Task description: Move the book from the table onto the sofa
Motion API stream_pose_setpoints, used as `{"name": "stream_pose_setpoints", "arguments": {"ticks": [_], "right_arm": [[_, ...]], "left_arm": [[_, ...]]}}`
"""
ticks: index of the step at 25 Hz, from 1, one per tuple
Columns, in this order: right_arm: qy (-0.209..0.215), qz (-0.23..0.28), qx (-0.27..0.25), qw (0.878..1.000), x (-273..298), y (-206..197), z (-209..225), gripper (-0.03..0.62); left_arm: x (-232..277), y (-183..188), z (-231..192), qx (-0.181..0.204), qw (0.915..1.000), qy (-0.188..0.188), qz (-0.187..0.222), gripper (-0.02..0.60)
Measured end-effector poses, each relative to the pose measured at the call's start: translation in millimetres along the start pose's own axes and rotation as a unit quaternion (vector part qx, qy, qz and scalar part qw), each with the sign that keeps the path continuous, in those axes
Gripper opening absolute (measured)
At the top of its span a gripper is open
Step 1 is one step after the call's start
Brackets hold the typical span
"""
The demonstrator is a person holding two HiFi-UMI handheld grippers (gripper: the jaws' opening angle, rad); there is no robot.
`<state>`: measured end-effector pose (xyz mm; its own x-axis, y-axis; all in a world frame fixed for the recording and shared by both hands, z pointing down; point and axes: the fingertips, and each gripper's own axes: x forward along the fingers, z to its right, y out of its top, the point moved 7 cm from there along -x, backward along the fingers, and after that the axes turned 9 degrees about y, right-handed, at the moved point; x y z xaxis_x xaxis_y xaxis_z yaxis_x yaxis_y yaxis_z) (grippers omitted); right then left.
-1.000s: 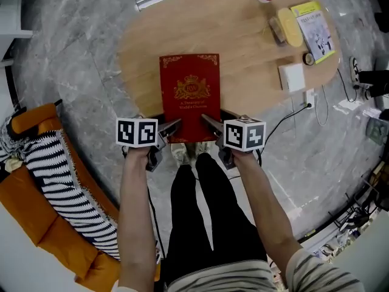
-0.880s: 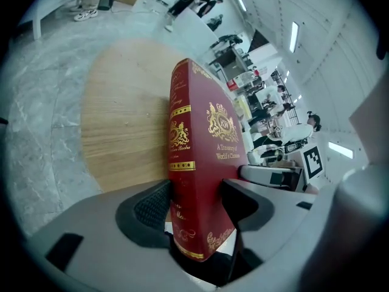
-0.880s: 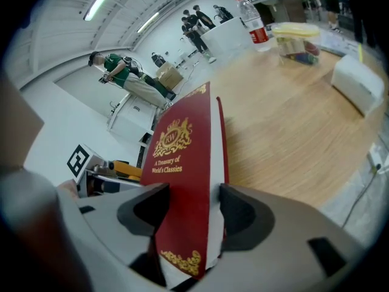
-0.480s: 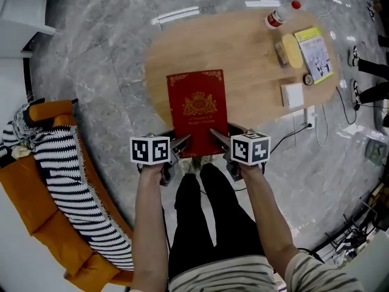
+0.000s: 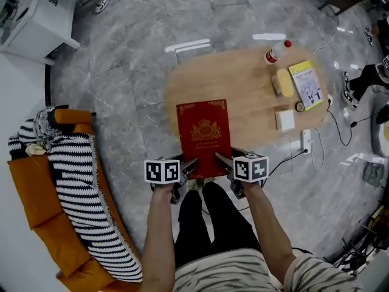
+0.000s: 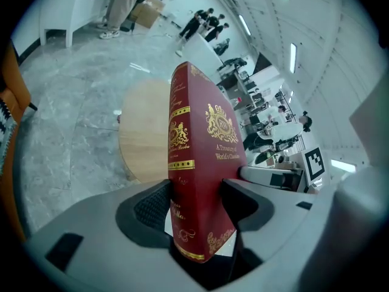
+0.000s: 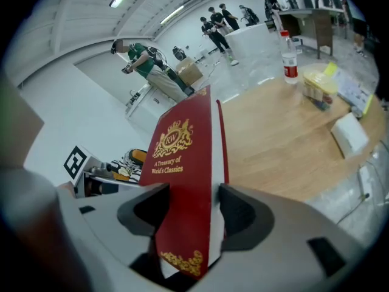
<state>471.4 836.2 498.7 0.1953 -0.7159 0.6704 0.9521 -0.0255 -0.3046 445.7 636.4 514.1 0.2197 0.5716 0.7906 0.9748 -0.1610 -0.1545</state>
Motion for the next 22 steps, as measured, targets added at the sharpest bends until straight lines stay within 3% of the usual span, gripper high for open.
{"name": "stream_pose_setpoints", "arguments": {"ticks": [6, 22], "right_arm": [[0.017, 0.0, -0.009, 1.0, -33, 11, -37, 0.27], [0.038, -0.036, -0.11, 0.993, -64, 25, -136, 0.27]], "left_arm": [[-48, -5, 31, -0.005, 0.9991, 0.009, 0.04, 0.272], [-146, -30, 53, -0.037, 0.9929, 0.023, 0.111, 0.272]]}}
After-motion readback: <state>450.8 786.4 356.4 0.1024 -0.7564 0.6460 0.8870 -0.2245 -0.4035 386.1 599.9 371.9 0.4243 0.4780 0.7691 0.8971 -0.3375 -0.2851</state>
